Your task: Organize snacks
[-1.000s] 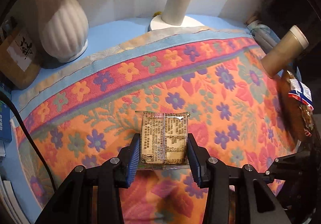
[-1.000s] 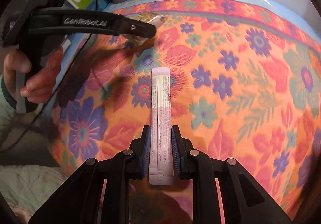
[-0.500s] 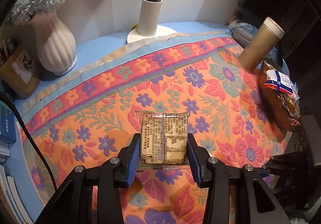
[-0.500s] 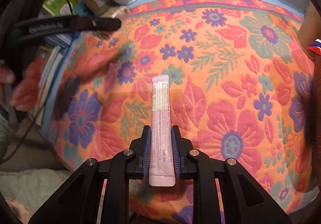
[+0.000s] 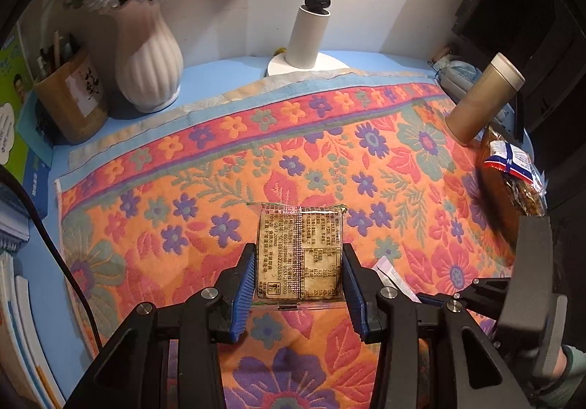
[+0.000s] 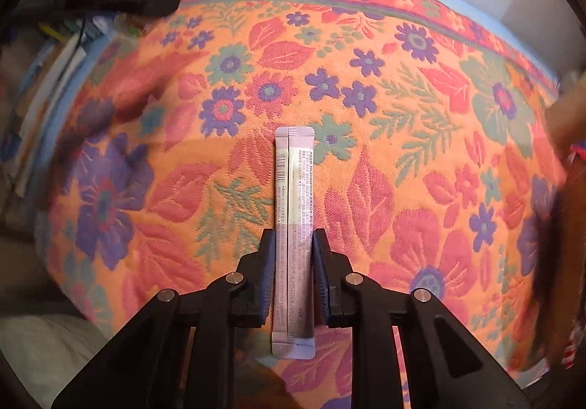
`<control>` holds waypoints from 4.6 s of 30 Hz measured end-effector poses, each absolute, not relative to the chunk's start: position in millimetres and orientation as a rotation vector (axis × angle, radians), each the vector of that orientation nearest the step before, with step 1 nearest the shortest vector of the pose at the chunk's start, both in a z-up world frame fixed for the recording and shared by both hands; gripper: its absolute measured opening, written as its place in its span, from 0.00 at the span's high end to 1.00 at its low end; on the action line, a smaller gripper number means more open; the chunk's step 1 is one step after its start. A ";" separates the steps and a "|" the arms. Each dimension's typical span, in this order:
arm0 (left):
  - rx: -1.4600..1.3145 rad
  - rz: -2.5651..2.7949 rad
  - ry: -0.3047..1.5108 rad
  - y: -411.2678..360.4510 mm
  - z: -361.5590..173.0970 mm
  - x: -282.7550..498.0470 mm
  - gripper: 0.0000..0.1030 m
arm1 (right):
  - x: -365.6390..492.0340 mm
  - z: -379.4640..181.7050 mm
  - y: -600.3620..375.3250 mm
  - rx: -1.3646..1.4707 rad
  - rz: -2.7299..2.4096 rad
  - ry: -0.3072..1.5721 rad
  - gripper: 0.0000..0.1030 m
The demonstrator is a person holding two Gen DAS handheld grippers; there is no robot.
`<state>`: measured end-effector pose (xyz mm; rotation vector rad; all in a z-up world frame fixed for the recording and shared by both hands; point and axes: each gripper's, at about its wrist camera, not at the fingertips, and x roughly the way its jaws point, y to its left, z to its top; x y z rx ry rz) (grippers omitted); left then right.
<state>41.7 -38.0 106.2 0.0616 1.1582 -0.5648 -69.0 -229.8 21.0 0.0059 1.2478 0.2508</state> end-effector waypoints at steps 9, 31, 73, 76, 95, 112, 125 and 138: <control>0.061 -0.551 1.075 -71.7 151.5 20.2 0.59 | -84.3 88.9 -311.2 0.385 0.369 1.120 0.82; 0.029 -0.909 0.949 -364.8 248.4 -36.8 0.59 | -167.4 186.4 -620.4 0.667 -0.028 0.807 0.82; 0.044 -0.674 1.013 -351.9 209.3 -36.2 0.27 | -116.1 175.4 -597.0 0.443 0.103 0.978 0.69; 0.032 -0.625 1.007 -330.5 213.7 -32.3 0.27 | -110.1 182.2 -573.8 0.425 0.138 0.969 0.57; 0.056 -0.249 0.965 -187.5 222.3 -11.1 0.10 | -58.5 188.6 -407.7 0.320 0.344 0.999 0.47; 0.017 -0.174 1.055 -106.1 176.0 9.7 0.10 | -36.2 158.4 -322.9 0.233 0.304 1.050 0.46; 0.009 -0.175 1.140 -83.8 114.4 33.4 0.10 | -17.7 102.5 -302.0 0.200 0.148 1.094 0.45; 0.001 -0.176 1.159 -70.1 101.7 45.2 0.10 | -9.1 95.8 -294.6 0.206 0.097 1.107 0.42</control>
